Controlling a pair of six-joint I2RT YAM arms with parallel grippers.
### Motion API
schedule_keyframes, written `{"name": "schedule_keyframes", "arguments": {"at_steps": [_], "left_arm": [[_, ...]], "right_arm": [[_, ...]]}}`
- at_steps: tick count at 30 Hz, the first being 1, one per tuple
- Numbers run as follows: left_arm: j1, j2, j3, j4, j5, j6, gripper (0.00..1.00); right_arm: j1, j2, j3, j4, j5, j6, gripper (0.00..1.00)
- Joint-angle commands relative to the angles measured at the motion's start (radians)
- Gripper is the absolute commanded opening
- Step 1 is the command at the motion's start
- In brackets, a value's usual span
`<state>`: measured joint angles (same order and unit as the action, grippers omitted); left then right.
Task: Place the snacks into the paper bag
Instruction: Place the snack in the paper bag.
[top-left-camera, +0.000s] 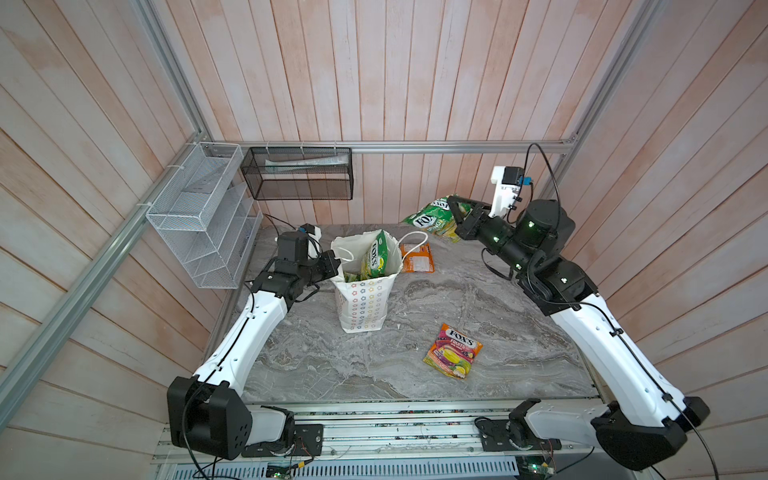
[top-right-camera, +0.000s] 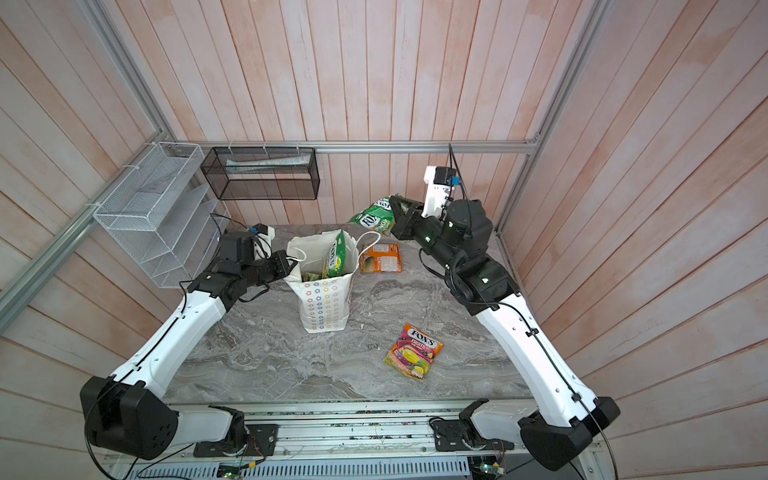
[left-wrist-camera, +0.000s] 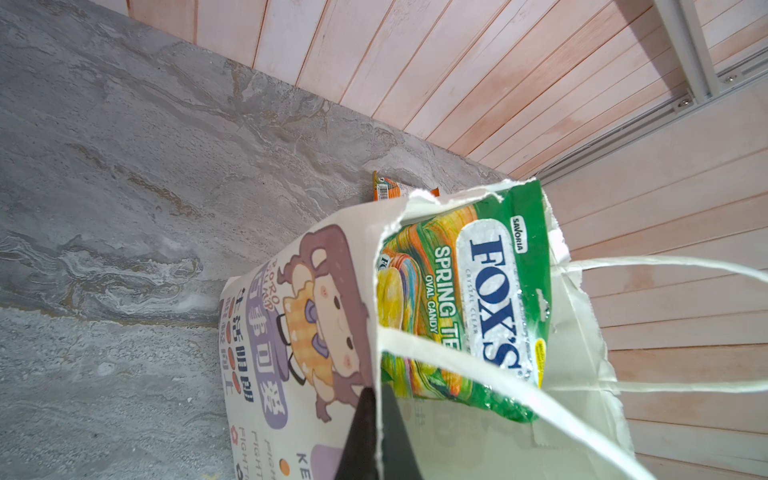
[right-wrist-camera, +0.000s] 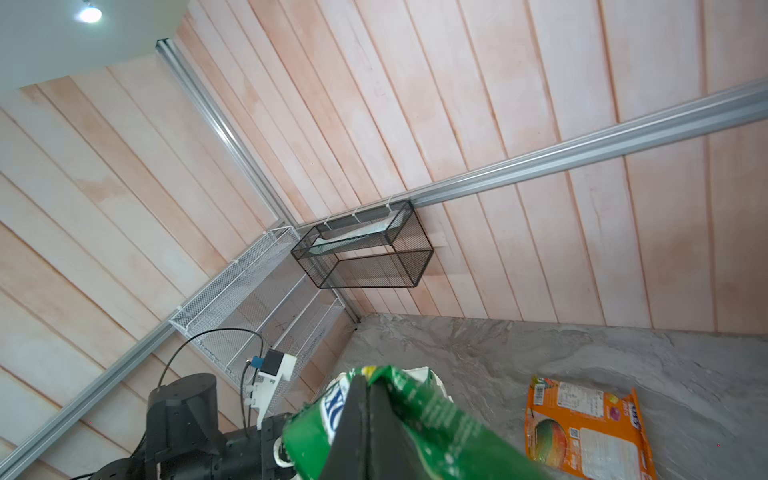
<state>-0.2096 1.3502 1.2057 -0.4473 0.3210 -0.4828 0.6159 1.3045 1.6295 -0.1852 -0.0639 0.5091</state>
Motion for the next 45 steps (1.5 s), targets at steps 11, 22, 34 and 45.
{"name": "schedule_keyframes", "arguments": {"at_steps": [11,22,34,45], "left_arm": [[0.007,-0.024,-0.005,0.075,0.02,-0.002,0.0],[0.006,-0.027,-0.001,0.071,0.021,-0.001,0.0],[0.011,-0.025,-0.001,0.068,0.007,0.0,0.0],[0.017,-0.027,0.001,0.07,0.02,-0.004,0.0]], "right_arm": [[0.18,0.254,0.303,-0.015,-0.006,-0.131,0.0],[0.176,0.379,0.262,-0.035,-0.101,-0.083,0.0],[0.107,0.416,0.171,-0.046,-0.209,-0.006,0.0],[0.104,0.395,0.126,-0.149,-0.221,-0.053,0.0]]}}
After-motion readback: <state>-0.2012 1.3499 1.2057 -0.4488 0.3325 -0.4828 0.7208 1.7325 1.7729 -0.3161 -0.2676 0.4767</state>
